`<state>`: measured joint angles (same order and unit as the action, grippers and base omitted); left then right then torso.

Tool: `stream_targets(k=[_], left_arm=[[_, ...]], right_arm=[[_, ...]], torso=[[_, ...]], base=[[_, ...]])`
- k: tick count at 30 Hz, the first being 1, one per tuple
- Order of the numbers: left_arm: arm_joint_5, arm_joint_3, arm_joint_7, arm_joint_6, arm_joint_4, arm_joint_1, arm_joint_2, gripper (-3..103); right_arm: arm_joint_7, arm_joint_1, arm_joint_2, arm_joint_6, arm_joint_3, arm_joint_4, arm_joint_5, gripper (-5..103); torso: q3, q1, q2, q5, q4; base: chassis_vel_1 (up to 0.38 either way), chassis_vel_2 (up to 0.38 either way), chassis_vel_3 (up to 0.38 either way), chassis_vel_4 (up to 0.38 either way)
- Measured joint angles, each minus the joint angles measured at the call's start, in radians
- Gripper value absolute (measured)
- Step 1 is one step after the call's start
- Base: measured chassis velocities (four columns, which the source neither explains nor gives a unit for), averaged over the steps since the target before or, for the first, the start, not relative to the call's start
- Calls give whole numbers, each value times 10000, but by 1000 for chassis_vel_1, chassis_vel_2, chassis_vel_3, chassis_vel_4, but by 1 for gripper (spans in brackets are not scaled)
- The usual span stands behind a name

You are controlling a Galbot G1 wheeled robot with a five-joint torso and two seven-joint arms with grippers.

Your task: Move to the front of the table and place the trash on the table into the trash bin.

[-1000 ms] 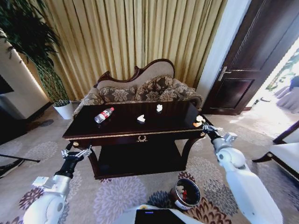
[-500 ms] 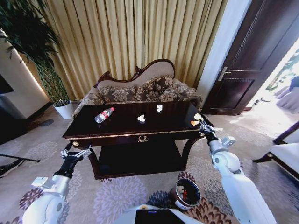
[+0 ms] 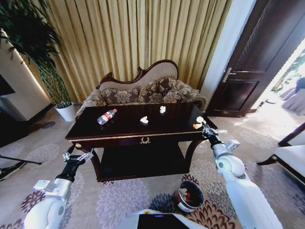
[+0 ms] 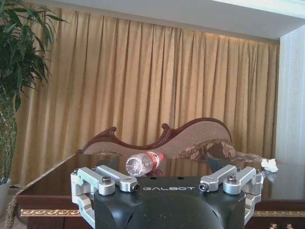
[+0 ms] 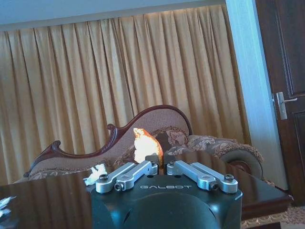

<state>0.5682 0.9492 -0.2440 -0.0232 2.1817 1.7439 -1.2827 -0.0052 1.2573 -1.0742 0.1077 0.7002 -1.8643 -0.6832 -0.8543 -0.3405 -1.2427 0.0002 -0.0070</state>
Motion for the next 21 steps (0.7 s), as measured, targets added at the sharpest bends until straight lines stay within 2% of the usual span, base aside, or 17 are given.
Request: stream_targets(k=[21], left_arm=[[-8, -36, -95, -58, 37, 35, -22, 100]], right_arm=[[-203, 134, 24, 4, 14, 196, -10, 4]], torso=[[0, 1, 0, 0, 0]], base=[[91, -93, -90, 94]])
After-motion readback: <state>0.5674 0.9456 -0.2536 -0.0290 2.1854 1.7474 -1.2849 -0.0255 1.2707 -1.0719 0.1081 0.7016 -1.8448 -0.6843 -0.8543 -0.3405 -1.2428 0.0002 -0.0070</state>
